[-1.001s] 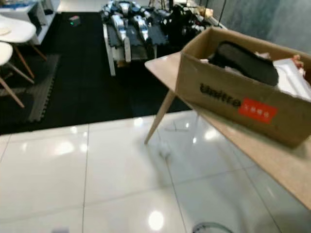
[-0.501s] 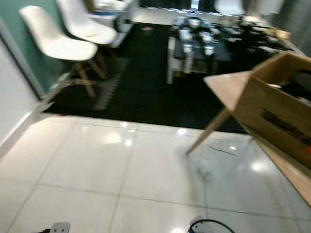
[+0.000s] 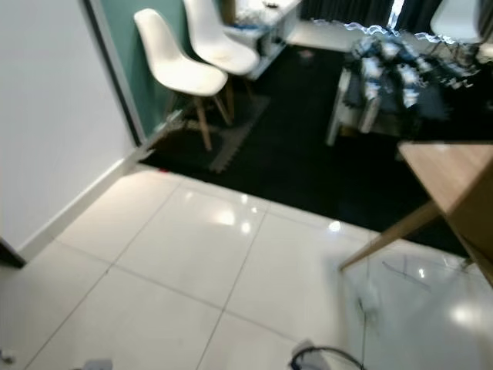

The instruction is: Picking trash to rubbish bin

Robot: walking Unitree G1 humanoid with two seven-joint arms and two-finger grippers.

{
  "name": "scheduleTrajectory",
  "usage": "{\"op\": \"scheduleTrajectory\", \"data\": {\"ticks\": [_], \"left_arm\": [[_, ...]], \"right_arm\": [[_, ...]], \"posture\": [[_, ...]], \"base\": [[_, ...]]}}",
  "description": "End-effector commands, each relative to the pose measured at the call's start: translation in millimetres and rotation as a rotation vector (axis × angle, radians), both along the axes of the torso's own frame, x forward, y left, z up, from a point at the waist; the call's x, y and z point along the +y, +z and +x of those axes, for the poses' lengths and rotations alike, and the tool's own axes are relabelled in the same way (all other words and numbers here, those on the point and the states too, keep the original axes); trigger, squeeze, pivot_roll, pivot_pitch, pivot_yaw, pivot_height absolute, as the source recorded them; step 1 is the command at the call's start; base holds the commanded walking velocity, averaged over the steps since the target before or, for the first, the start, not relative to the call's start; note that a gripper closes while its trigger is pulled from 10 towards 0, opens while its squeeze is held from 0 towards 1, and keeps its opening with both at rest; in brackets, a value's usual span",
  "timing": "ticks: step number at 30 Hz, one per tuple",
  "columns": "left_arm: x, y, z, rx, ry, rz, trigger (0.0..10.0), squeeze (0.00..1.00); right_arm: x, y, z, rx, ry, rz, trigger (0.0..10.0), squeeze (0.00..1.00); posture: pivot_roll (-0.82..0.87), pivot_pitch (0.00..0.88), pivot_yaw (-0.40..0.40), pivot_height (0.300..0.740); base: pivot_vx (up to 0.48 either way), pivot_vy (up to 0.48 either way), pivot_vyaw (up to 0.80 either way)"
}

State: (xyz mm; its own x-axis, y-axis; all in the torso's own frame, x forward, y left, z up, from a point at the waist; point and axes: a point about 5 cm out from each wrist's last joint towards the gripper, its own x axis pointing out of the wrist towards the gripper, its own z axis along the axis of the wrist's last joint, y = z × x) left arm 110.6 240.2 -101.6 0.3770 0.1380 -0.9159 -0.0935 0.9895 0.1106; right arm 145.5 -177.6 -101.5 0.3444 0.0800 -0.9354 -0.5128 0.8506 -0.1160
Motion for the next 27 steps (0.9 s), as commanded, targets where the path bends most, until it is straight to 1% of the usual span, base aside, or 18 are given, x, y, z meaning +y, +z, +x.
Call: {"op": "scheduleTrajectory", "data": {"ticks": [1,15,22,26,27], "left_arm": [[-1.3,-4,-14.4,0.042,0.011,-0.007,10.0,0.0],[-3.7,-5,-15.8,0.037,0.027,-0.021,10.0,0.0],[-3.7,-5,-16.5,0.031,0.036,-0.024,10.0,0.0],[-5.0,-5,-14.1,0.012,0.038,-0.037,10.0,0.0],[-6.2,-4,-10.3,-0.002,0.028,-0.04,10.0,0.0]], "right_arm": [[-3.7,-4,-13.2,0.053,-0.002,-0.009,10.0,0.0],[-1.1,-6,-16.5,0.068,-0.006,0.012,10.0,0.0],[6.2,-7,-19.8,0.074,-0.002,0.022,10.0,0.0],[7.8,-7,-19.1,0.071,-0.002,0.022,10.0,0.0],[7.4,-7,-18.4,0.067,0.002,0.009,10.0,0.0]], "posture": [[0.21,0.079,-0.04,0.74],[0.21,0.087,-0.039,0.74],[0.21,0.093,-0.038,0.74],[0.21,0.094,-0.038,0.74],[0.21,0.094,-0.038,0.74]], "base": [[0.0,0.0,0.74],[0.0,0.0,0.74],[0.0,0.0,0.75],[0.0,0.0,0.74],[0.0,0.0,0.74]]}}
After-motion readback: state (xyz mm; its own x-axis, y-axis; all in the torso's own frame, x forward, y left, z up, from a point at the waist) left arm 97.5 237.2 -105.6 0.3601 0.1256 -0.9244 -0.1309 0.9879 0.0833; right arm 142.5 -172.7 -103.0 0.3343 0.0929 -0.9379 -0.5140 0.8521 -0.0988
